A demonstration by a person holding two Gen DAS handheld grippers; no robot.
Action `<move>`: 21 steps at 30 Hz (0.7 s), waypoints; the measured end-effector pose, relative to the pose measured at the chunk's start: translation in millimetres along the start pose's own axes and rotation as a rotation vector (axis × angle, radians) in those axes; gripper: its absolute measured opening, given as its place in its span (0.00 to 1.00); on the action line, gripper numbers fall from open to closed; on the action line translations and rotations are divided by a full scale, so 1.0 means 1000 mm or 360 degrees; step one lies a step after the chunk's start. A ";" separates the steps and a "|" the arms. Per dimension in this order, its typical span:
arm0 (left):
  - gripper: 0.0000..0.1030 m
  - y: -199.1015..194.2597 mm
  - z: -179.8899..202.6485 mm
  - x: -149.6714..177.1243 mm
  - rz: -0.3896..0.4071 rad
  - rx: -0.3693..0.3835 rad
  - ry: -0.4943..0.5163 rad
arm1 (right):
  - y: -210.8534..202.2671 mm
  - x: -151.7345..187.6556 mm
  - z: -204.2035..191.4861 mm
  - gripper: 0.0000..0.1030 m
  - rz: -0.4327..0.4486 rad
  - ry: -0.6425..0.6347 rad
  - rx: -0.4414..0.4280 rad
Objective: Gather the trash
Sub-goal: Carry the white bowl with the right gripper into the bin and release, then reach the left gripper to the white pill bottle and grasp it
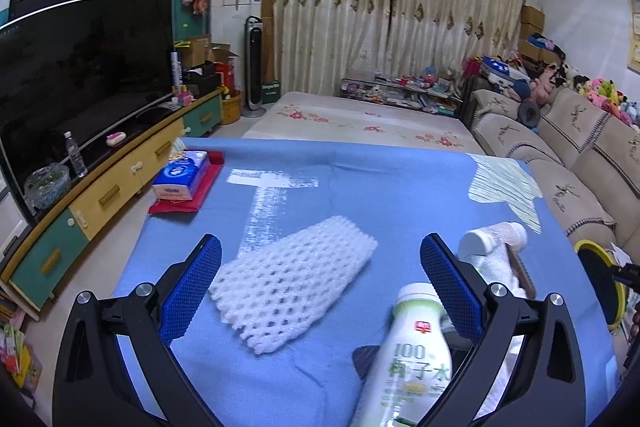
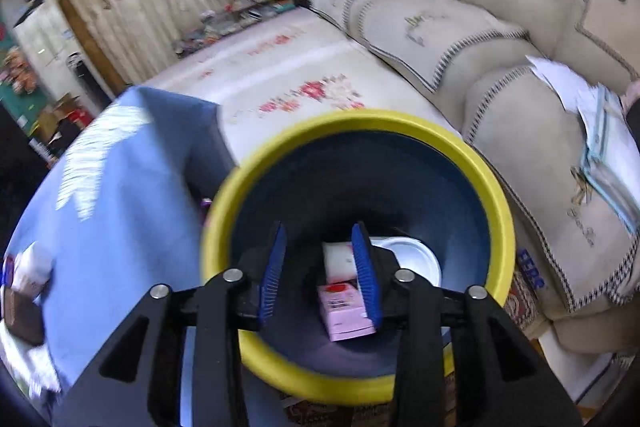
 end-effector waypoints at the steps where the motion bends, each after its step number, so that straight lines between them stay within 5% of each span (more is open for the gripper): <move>1: 0.95 -0.001 0.005 0.000 -0.0004 0.0029 0.0014 | -0.006 0.002 -0.011 0.37 0.0018 -0.0028 -0.0029; 12: 0.95 -0.014 0.073 -0.016 -0.0183 0.0334 0.0321 | -0.009 0.022 -0.080 0.46 0.0092 -0.0237 -0.0057; 21: 0.95 0.015 0.138 -0.034 -0.0440 0.0325 0.0311 | -0.007 0.022 -0.081 0.51 0.0099 -0.0241 -0.0071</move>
Point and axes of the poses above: each gripper's, at about its wrist camera, not at the fingertips, and y roughly the way its jaws point, z to its right, x to its underside, the point moved 7 cm from there along y, roughly the way its jaws point, and after that the axes turned 7 degrees about -z, right-handed, at the moved point
